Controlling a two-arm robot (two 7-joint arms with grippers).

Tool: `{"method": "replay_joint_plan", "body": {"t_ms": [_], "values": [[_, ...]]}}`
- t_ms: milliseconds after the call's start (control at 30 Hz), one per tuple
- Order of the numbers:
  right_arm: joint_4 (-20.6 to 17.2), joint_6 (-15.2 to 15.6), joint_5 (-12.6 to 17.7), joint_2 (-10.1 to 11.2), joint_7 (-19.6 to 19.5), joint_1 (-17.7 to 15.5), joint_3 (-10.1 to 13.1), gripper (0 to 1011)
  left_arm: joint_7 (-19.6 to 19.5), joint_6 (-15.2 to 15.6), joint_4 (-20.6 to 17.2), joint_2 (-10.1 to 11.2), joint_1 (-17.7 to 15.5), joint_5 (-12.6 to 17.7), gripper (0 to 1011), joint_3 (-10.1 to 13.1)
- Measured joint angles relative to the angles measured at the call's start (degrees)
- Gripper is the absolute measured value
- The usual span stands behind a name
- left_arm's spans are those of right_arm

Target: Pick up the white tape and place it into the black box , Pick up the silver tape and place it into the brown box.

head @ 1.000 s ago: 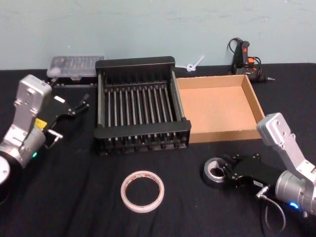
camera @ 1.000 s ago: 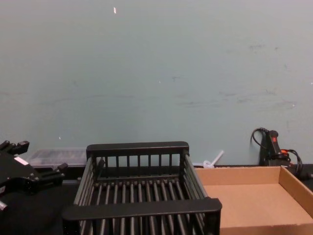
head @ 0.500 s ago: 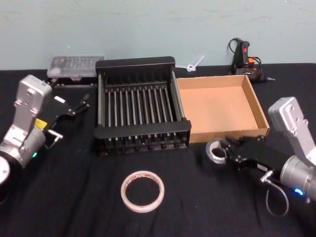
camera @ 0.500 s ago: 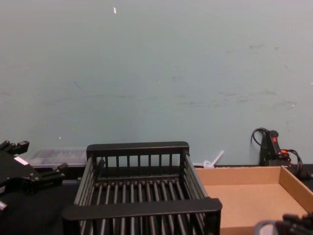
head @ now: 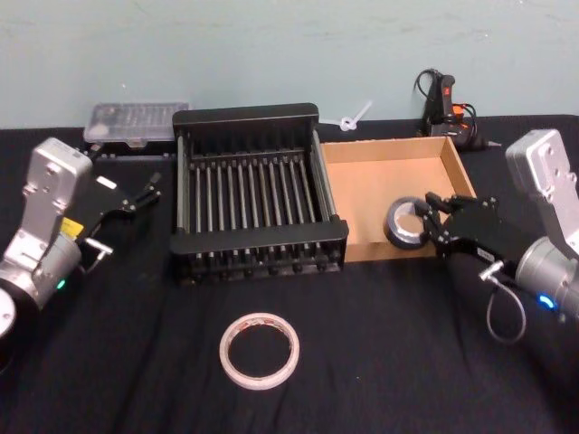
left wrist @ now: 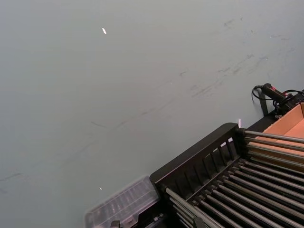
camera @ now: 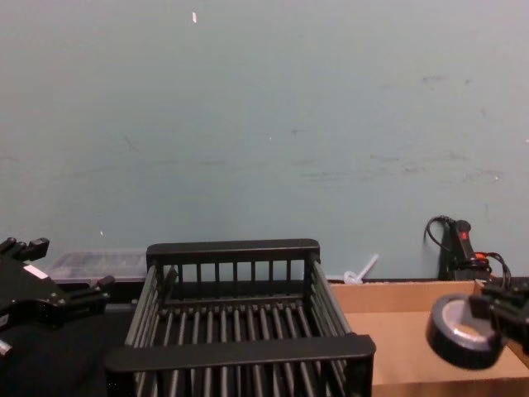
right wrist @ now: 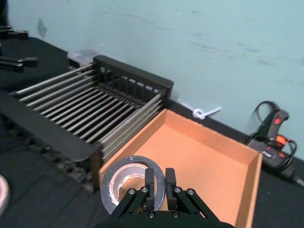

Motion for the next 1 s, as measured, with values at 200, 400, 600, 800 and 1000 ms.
{"method": "replay_joint_plan", "body": {"t_ms": [200,400,600,800,1000], "values": [[3.3,-0.9,-1.6,-1.6,-0.3,3.6,0.1,140,0.0,0.0,0.0,0.0,0.0,0.0,1001,0.0],[6.4,-1.0,-2.0,-3.1,-0.3,6.4,0.0,140,0.0,0.0,0.0,0.0,0.0,0.0,1001,0.0],[10.3,-1.0,-2.3,-5.1,0.1,9.8,-0.5,140,0.0,0.0,0.0,0.0,0.0,0.0,1001,0.0],[14.5,-0.2,-2.6,-7.1,0.3,13.7,-1.4,140,0.0,0.0,0.0,0.0,0.0,0.0,1001,0.0],[19.5,0.8,-3.5,-9.2,0.0,17.6,-2.3,140,0.0,0.0,0.0,0.0,0.0,0.0,1001,0.0]]}}
